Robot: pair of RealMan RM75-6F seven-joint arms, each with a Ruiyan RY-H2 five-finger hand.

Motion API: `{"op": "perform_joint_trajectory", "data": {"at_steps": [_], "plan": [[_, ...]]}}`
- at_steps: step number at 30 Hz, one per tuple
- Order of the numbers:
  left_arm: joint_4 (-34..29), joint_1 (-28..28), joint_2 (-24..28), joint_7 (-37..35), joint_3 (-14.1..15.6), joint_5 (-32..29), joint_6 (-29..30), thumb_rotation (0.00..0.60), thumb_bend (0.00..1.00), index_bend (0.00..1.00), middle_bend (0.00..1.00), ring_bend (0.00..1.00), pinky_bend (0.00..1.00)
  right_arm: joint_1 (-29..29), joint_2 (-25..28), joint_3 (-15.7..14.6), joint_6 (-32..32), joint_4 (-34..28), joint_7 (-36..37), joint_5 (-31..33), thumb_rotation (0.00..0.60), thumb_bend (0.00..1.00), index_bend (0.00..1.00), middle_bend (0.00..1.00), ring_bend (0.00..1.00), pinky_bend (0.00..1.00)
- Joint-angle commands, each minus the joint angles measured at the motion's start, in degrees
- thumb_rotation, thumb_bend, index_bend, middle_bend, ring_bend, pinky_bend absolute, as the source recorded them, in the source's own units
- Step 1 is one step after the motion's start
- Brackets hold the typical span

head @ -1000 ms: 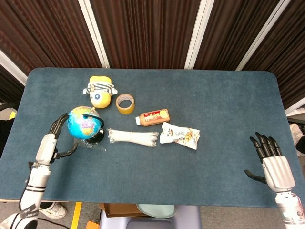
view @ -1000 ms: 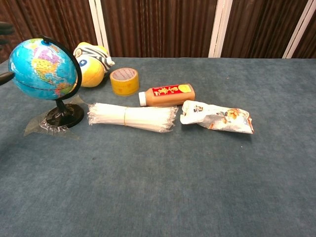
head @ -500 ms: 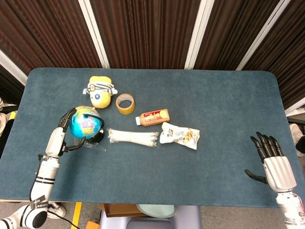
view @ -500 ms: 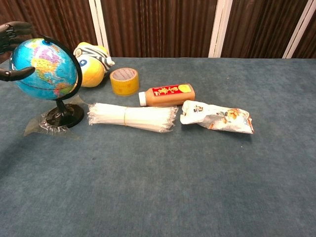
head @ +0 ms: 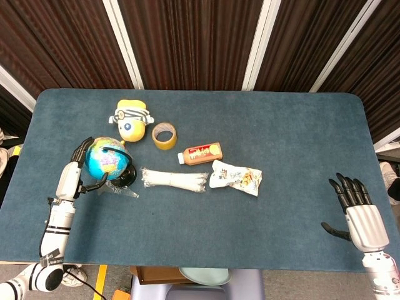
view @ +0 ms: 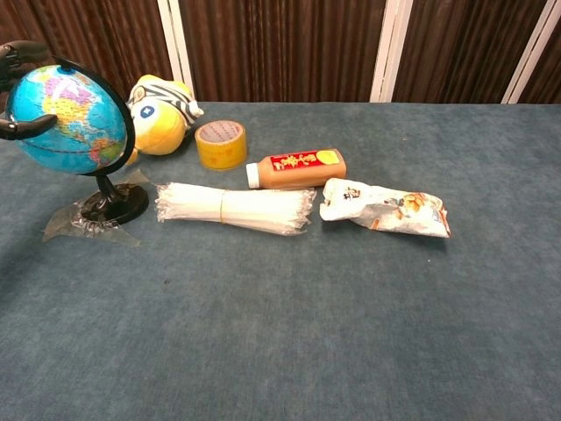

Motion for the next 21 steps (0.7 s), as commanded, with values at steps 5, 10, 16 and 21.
{"op": "perform_joint_trajectory", "data": {"at_steps": [5,10,16,21], "plan": [[0.5,-0.2,0.4,-0.3,-0.4,-0.9,-0.6,0.600,0.35,0.00,0.00,0.00,0.00,0.0,0.0,0.1,-0.2,-0.2,-0.5,0.3,0.600,0.15,0.00,0.00,0.00,0.00],[0.3,0.0,0.8,-0.9,-0.2,-0.8,-0.6,0.600,0.35,0.00,0.00,0.00,0.00,0.0,0.0,0.1,-0.4,-0.4,-0.8,0.5,0.600,0.15,0.00,0.00,0.00,0.00],[0.3,0.4,1.2,-1.1,-0.2,-1.1,-0.2,0.600,0.35,0.00,0.00,0.00,0.00,0.0,0.2,0.1,-0.5,-0.4,-0.5,0.5,0.600,0.15,0.00,0.00,0.00,0.00],[1.1,0.7,1.3,-1.7,-0.6,-2.1,-0.4,0.600,0.35,0.00,0.00,0.00,0.00,-0.1,0.4,0.1,-0.3,-0.5,-0.1,0.5,0.600,0.15,0.00,0.00,0.00,0.00]]}}
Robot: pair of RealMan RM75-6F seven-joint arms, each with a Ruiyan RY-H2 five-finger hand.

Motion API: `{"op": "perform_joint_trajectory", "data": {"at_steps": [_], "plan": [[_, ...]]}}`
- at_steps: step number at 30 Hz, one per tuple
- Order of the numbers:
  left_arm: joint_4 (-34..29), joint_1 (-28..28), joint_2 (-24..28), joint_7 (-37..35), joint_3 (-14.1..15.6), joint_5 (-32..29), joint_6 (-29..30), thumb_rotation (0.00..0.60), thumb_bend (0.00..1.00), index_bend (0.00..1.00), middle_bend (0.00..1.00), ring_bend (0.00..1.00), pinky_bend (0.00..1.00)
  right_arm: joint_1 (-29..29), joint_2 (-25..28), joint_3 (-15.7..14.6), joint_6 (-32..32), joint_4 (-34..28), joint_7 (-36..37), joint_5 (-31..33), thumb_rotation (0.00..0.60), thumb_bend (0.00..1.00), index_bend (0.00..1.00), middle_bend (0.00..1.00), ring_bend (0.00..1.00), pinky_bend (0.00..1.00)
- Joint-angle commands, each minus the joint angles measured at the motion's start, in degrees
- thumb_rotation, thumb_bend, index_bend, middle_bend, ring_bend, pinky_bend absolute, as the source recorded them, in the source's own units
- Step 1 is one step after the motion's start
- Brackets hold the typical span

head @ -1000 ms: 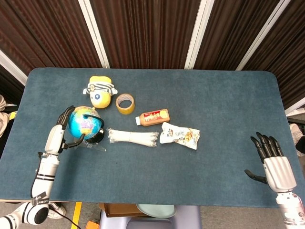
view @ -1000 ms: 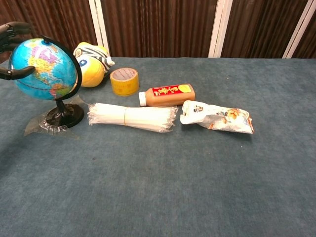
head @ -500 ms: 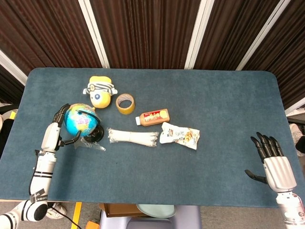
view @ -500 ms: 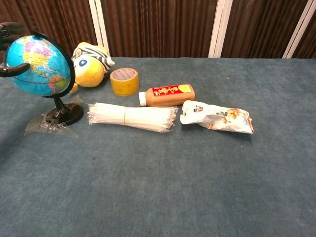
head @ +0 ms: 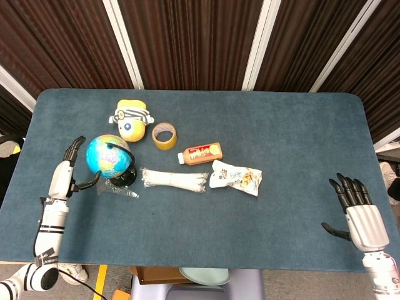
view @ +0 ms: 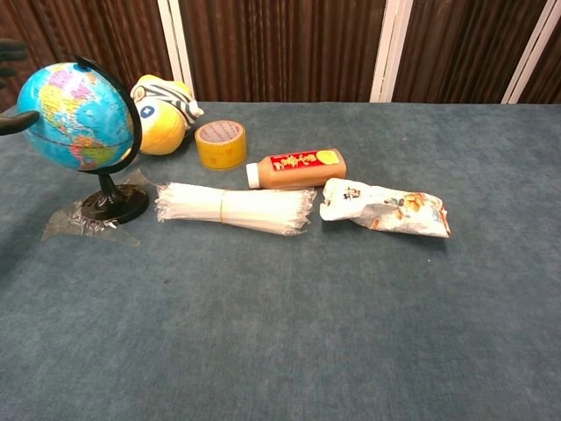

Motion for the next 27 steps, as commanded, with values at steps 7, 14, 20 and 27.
{"op": "perform_joint_trajectory", "data": {"at_steps": [7,14,20,27], "plan": [[1.5,-0.1,0.0,-1.4,-0.5,-1.0,-1.0,0.600,0.35,0.00,0.00,0.00,0.00,-0.2,0.1,-0.1,0.4,-0.1,0.0,-0.2,0.600,0.15,0.00,0.00,0.00,0.00],[3.8,-1.8,-0.9,-2.0,-2.3,-3.7,-4.2,0.600,0.35,0.00,0.00,0.00,0.00,-0.2,-0.1,0.0,0.2,0.0,-0.4,0.0,0.600,0.15,0.00,0.00,0.00,0.00],[6.8,-3.0,-1.9,-2.4,-3.5,-5.8,-6.4,0.600,0.35,0.00,0.00,0.00,0.00,-0.2,-0.1,0.2,0.1,0.0,-0.4,0.2,0.600,0.15,0.00,0.00,0.00,0.00],[9.8,-4.0,-2.8,-4.0,-4.1,-7.2,-9.2,0.600,0.34,0.00,0.00,0.00,0.00,-0.2,-0.2,0.2,0.1,0.0,-0.9,0.3,0.600,0.15,0.00,0.00,0.00,0.00]]}}
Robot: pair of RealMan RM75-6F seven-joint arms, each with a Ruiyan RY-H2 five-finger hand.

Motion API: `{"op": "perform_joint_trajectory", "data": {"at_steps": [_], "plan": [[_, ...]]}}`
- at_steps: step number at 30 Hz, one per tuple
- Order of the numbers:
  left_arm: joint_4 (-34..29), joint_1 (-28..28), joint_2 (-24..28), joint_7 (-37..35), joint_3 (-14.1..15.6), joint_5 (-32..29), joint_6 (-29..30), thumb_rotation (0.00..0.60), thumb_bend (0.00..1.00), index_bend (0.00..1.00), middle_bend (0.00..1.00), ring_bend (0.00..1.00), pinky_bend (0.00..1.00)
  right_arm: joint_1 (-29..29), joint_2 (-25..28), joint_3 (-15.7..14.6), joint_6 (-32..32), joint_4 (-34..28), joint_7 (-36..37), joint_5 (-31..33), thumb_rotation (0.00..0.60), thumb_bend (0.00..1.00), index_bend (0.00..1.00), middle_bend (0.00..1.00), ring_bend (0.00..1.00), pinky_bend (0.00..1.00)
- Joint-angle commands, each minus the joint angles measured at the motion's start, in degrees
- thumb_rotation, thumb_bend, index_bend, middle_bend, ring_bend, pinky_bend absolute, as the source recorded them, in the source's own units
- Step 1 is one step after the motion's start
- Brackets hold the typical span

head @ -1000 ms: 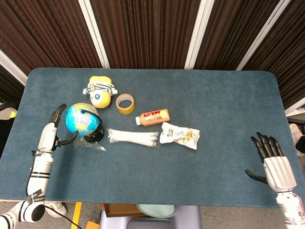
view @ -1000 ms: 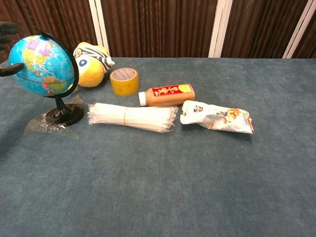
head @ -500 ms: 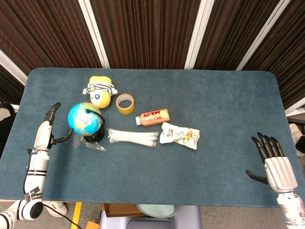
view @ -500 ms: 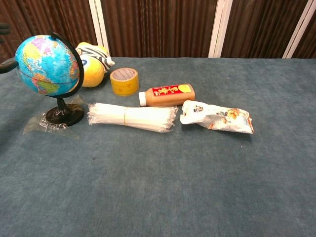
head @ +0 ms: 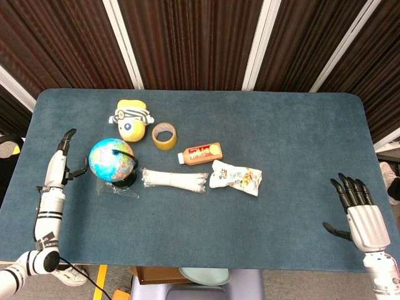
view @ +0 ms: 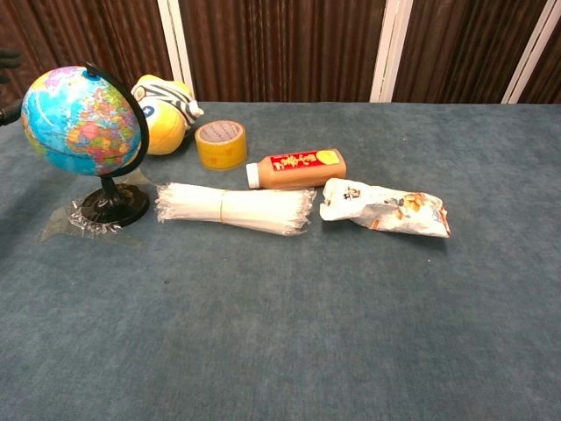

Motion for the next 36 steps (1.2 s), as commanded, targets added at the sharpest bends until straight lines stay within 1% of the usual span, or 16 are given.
{"op": "perform_joint_trajectory", "data": {"at_steps": [1,5,8,10,12,14,16,19,23,27,32,34,36], "plan": [[1.3,-0.6,-0.5,-0.8,-0.4,-0.5,-1.0,0.600,0.34,0.00,0.00,0.00,0.00,0.0,0.0,0.0,0.0,0.0,-0.1,0.0,0.600,0.15,0.00,0.00,0.00,0.00],[3.5,-1.4,-1.5,-1.8,-1.2,-0.6,-1.2,0.600,0.35,0.00,0.00,0.00,0.00,0.0,-0.1,-0.1,-0.2,-0.1,-0.3,0.0,0.600,0.15,0.00,0.00,0.00,0.00],[6.3,-1.7,-3.4,-5.3,-3.6,-1.6,0.8,0.600,0.36,0.00,0.00,0.00,0.00,0.0,0.0,-0.2,-0.1,-0.1,-0.1,-0.2,0.600,0.15,0.00,0.00,0.00,0.00],[7.5,-1.8,-3.8,-8.2,-4.7,-2.1,0.8,0.600,0.36,0.00,0.00,0.00,0.00,0.0,0.2,-0.3,-0.1,-0.2,0.0,-0.3,0.600,0.15,0.00,0.00,0.00,0.00],[8.6,-1.7,-3.6,-9.8,-5.2,-2.3,0.5,0.600,0.36,0.00,0.00,0.00,0.00,-0.1,0.3,-0.3,0.0,-0.3,0.2,-0.5,0.600,0.15,0.00,0.00,0.00,0.00],[8.7,-1.4,-3.2,-11.0,-5.0,-1.9,0.6,0.600,0.36,0.00,0.00,0.00,0.00,-0.1,0.4,-0.5,0.0,-0.3,0.2,-0.7,0.600,0.15,0.00,0.00,0.00,0.00],[6.9,-0.7,-2.0,-12.9,-4.4,-0.8,0.5,0.600,0.36,0.00,0.00,0.00,0.00,-0.1,0.4,-0.5,0.1,-0.4,0.3,-0.9,0.600,0.15,0.00,0.00,0.00,0.00],[1.1,1.4,1.6,-16.8,-2.7,2.0,0.9,0.600,0.36,0.00,0.00,0.00,0.00,-0.2,0.5,-0.6,0.2,-0.5,0.5,-1.0,0.600,0.15,0.00,0.00,0.00,0.00],[-7.7,4.4,6.5,-19.3,0.2,7.1,3.9,0.600,0.36,0.00,0.00,0.00,0.00,-0.1,0.5,-0.6,0.0,-0.5,0.5,-1.1,0.600,0.15,0.00,0.00,0.00,0.00],[-13.8,6.6,9.6,-20.5,3.0,12.3,7.9,0.600,0.34,0.00,0.00,0.00,0.00,0.0,0.6,-0.8,-0.1,-0.6,0.7,-1.3,0.600,0.15,0.00,0.00,0.00,0.00],[-17.8,8.1,10.6,-17.8,6.1,16.4,11.4,0.600,0.34,0.00,0.00,0.00,0.00,-0.1,0.9,-1.0,0.2,-0.9,1.4,-1.8,0.600,0.15,0.00,0.00,0.00,0.00],[-17.4,8.0,9.8,-14.7,6.9,17.0,11.7,0.600,0.33,0.00,0.00,0.00,0.00,-0.1,1.0,-1.1,0.2,-0.9,1.6,-2.1,0.600,0.15,0.00,0.00,0.00,0.00],[-16.0,7.8,7.9,-10.0,7.6,17.5,12.5,0.600,0.33,0.00,0.00,0.00,0.00,-0.1,1.1,-1.3,0.3,-0.8,2.0,-2.4,0.600,0.15,0.00,0.00,0.00,0.00]]}}
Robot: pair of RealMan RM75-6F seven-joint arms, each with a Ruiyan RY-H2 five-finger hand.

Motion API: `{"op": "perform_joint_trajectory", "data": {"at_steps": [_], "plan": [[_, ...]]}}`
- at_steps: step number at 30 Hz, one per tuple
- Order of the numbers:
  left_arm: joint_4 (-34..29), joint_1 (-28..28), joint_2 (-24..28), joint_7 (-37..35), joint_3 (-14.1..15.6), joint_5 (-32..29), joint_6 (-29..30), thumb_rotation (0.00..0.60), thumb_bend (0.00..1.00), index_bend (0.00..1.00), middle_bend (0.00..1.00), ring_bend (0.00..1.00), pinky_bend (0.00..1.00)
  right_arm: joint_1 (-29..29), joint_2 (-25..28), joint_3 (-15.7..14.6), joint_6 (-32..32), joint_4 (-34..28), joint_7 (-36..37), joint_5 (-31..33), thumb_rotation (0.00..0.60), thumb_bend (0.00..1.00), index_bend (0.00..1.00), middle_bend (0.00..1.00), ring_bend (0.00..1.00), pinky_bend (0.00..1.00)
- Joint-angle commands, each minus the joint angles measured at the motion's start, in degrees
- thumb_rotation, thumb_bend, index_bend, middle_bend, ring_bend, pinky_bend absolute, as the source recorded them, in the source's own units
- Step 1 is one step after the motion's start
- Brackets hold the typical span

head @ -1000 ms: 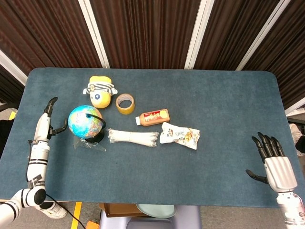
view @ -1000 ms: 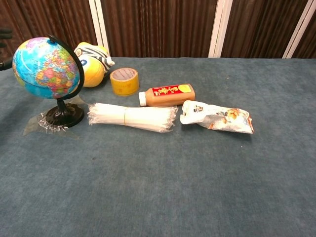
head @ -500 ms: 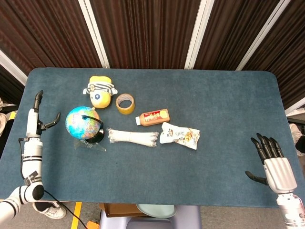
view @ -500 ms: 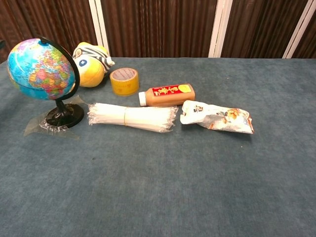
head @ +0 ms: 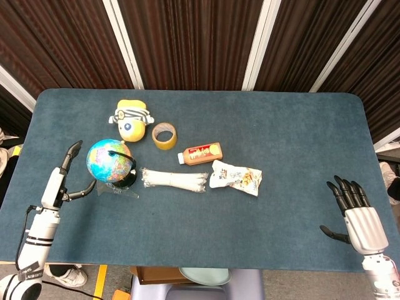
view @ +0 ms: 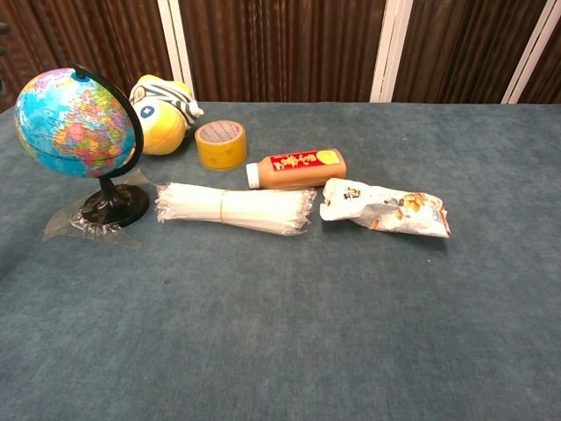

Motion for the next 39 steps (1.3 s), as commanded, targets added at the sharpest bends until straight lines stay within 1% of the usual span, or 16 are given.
{"op": "perform_joint_trajectory", "data": {"at_steps": [1,2,5,8,10,18,29,39], "plan": [[2.1,0.1,-2.9,8.6,1.7,1.4,1.7,0.600,0.33,0.00,0.00,0.00,0.00,0.0,0.2,-0.2,0.2,0.0,0.5,-0.4,0.600,0.15,0.00,0.00,0.00,0.00],[3.0,-0.2,-4.3,11.3,1.9,1.7,2.1,0.600,0.33,0.00,0.00,0.00,0.00,-0.1,0.3,-0.2,0.4,0.0,0.9,-0.6,0.600,0.15,0.00,0.00,0.00,0.00],[4.9,-0.4,-6.6,15.6,2.4,1.6,2.9,0.600,0.33,0.00,0.00,0.00,0.00,-0.3,0.5,-0.2,1.2,0.1,2.0,-1.1,0.600,0.15,0.00,0.00,0.00,0.00],[8.2,-0.7,-9.2,20.1,1.8,1.3,4.4,0.600,0.33,0.00,0.00,0.00,0.00,-0.6,0.5,-0.3,2.2,0.5,2.8,-1.8,0.600,0.15,0.00,0.00,0.00,0.00],[9.6,-0.9,-10.4,21.1,1.5,1.0,5.1,0.600,0.33,0.00,0.00,0.00,0.00,-0.7,0.6,-0.4,2.5,0.6,3.2,-1.9,0.600,0.15,0.00,0.00,0.00,0.00],[11.0,-1.8,-11.4,20.1,0.9,-0.9,4.0,0.600,0.33,0.00,0.00,0.00,0.00,-0.6,0.7,-0.4,2.1,0.7,3.2,-1.8,0.600,0.15,0.00,0.00,0.00,0.00],[12.0,-2.7,-11.4,18.9,-0.2,-4.1,1.5,0.600,0.33,0.00,0.00,0.00,0.00,-0.5,0.6,-0.4,1.6,0.5,2.5,-1.4,0.600,0.15,0.00,0.00,0.00,0.00],[12.2,-3.1,-11.1,17.7,-0.7,-5.5,0.3,0.600,0.33,0.00,0.00,0.00,0.00,-0.6,0.7,-0.3,1.6,0.3,2.6,-1.1,0.600,0.15,0.00,0.00,0.00,0.00]]}}
